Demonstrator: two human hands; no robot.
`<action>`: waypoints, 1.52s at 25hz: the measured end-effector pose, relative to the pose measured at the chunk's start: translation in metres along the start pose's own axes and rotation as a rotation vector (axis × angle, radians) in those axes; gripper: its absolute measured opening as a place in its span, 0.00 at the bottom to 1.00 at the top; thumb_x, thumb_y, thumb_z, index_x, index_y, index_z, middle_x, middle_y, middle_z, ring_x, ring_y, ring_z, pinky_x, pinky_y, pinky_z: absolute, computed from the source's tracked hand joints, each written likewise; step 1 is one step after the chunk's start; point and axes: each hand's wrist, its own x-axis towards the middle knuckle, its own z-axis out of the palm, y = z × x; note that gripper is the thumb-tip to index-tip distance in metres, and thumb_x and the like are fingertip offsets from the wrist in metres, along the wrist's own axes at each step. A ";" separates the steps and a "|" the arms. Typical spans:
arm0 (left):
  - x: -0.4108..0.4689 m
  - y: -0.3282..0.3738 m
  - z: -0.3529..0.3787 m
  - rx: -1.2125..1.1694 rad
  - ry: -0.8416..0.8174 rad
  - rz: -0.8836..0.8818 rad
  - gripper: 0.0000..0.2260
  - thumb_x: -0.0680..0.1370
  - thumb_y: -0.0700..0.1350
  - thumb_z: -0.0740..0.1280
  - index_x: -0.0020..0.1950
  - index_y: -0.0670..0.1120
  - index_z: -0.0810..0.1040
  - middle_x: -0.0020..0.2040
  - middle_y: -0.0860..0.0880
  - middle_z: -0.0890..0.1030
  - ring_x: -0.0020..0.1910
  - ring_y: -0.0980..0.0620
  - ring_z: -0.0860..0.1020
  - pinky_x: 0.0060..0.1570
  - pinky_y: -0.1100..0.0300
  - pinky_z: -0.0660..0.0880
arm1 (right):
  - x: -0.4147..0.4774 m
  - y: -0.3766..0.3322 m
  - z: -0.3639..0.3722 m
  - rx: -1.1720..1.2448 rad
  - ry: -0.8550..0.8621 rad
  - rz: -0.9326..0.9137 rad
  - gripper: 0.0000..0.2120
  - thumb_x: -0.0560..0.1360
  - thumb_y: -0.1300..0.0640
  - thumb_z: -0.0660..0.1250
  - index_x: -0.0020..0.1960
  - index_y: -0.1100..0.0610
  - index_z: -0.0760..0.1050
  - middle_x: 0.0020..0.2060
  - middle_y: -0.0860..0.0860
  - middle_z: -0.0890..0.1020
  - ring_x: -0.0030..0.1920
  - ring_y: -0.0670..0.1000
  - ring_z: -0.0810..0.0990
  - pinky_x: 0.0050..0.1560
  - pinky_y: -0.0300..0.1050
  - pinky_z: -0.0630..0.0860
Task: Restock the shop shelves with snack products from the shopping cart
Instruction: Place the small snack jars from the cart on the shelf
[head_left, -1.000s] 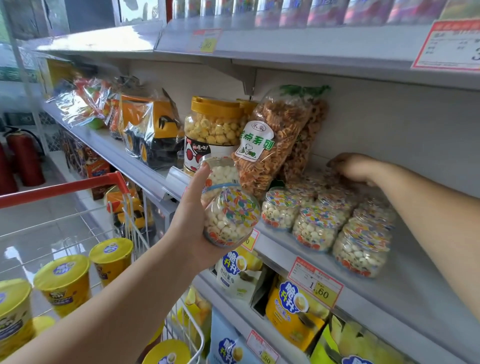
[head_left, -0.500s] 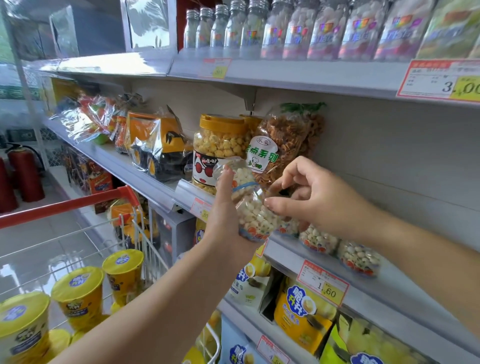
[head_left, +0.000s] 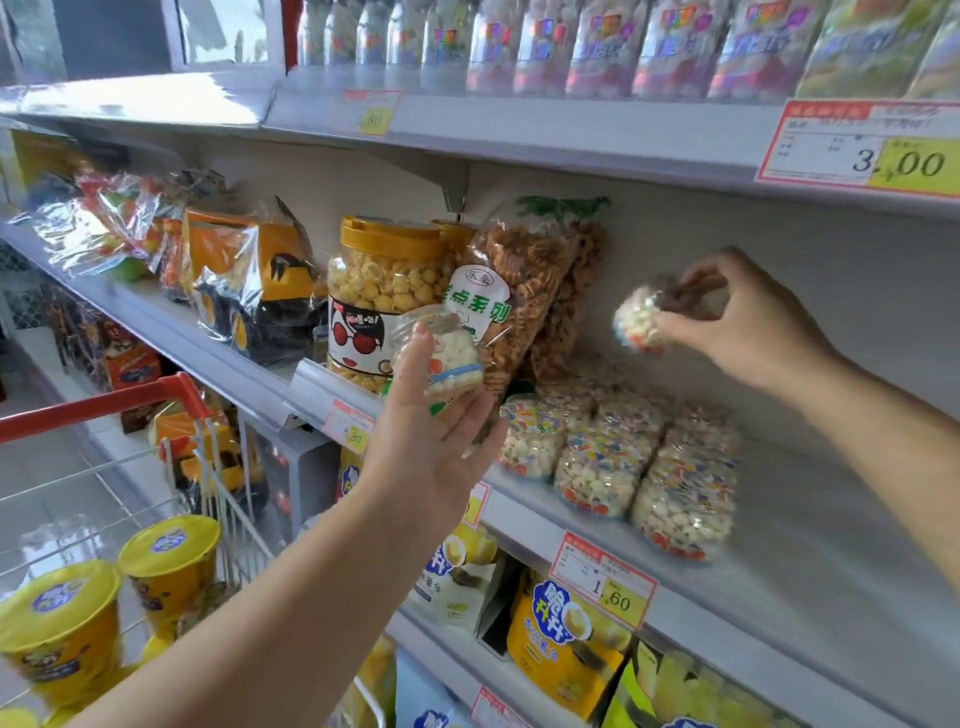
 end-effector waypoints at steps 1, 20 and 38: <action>0.002 -0.001 -0.001 0.003 -0.005 0.003 0.25 0.74 0.59 0.72 0.64 0.46 0.74 0.56 0.41 0.82 0.56 0.47 0.82 0.58 0.47 0.79 | 0.014 0.019 0.001 -0.127 0.021 0.035 0.17 0.68 0.49 0.76 0.51 0.50 0.72 0.52 0.50 0.79 0.50 0.54 0.77 0.47 0.45 0.69; 0.003 -0.007 -0.004 0.516 -0.328 0.065 0.25 0.67 0.54 0.75 0.60 0.45 0.78 0.49 0.45 0.81 0.40 0.50 0.80 0.44 0.58 0.82 | -0.035 -0.068 0.008 0.344 -0.727 -0.086 0.25 0.70 0.34 0.59 0.63 0.42 0.75 0.54 0.43 0.82 0.48 0.46 0.83 0.45 0.43 0.80; 0.014 0.001 -0.017 0.556 -0.140 0.184 0.14 0.79 0.41 0.69 0.64 0.48 0.78 0.57 0.42 0.82 0.41 0.50 0.84 0.40 0.57 0.82 | 0.017 0.113 0.008 -0.103 -0.275 0.481 0.19 0.75 0.50 0.70 0.64 0.52 0.73 0.50 0.54 0.79 0.40 0.57 0.77 0.38 0.45 0.75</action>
